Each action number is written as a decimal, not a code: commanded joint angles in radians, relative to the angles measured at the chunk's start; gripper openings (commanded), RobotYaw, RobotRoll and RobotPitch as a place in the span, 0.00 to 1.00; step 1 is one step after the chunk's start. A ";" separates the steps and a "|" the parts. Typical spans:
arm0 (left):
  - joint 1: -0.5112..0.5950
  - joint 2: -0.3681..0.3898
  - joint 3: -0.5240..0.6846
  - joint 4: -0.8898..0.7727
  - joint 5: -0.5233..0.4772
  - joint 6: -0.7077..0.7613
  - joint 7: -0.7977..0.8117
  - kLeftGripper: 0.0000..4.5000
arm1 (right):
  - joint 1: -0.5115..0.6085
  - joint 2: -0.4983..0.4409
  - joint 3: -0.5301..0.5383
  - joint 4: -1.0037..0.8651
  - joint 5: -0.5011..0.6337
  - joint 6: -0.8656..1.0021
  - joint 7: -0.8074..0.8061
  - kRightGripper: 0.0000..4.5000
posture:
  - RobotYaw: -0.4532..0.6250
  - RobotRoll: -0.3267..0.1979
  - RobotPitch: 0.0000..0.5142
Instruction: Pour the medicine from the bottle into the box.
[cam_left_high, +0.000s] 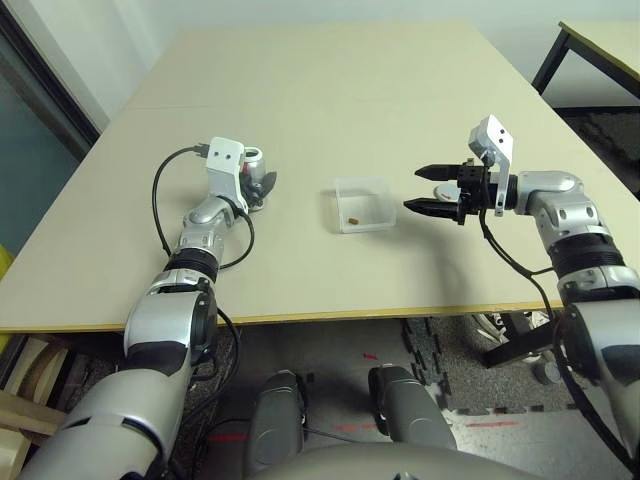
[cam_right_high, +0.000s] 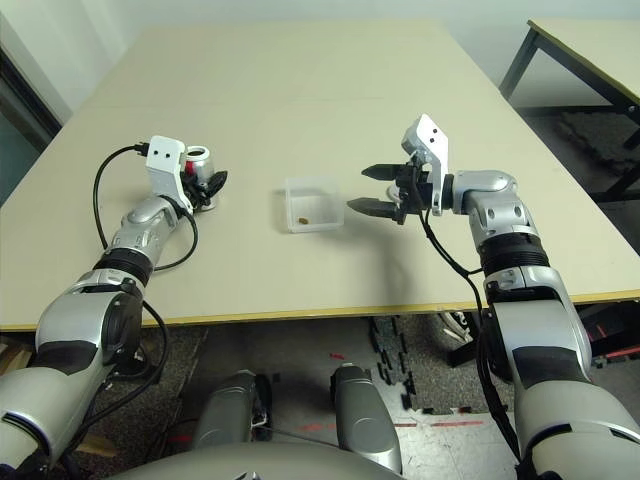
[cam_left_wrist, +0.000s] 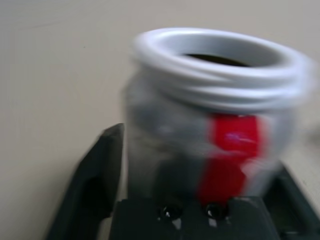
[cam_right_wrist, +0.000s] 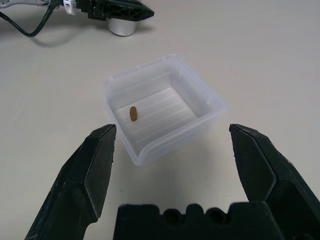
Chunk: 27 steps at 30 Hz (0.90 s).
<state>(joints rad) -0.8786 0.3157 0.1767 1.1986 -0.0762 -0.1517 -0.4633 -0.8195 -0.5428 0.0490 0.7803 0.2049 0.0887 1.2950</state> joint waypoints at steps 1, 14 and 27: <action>0.027 -0.001 -0.008 -0.001 0.005 -0.010 -0.010 0.99 | -0.021 -0.004 -0.006 0.010 -0.008 -0.006 0.006 1.00 | 0.25 0.62 0.13; 0.091 0.017 -0.002 -0.094 -0.010 -0.001 -0.044 0.99 | -0.034 0.011 -0.004 0.039 -0.016 -0.023 0.010 1.00 | 0.27 0.62 0.14; 0.175 0.027 -0.002 -0.271 -0.033 0.079 -0.091 0.99 | -0.039 0.017 -0.007 0.061 -0.021 -0.035 0.011 1.00 | 0.28 0.62 0.15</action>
<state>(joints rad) -0.7205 0.3307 0.1772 0.9631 -0.0924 -0.0968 -0.5429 -0.8484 -0.5305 0.0491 0.8288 0.1866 0.0641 1.3041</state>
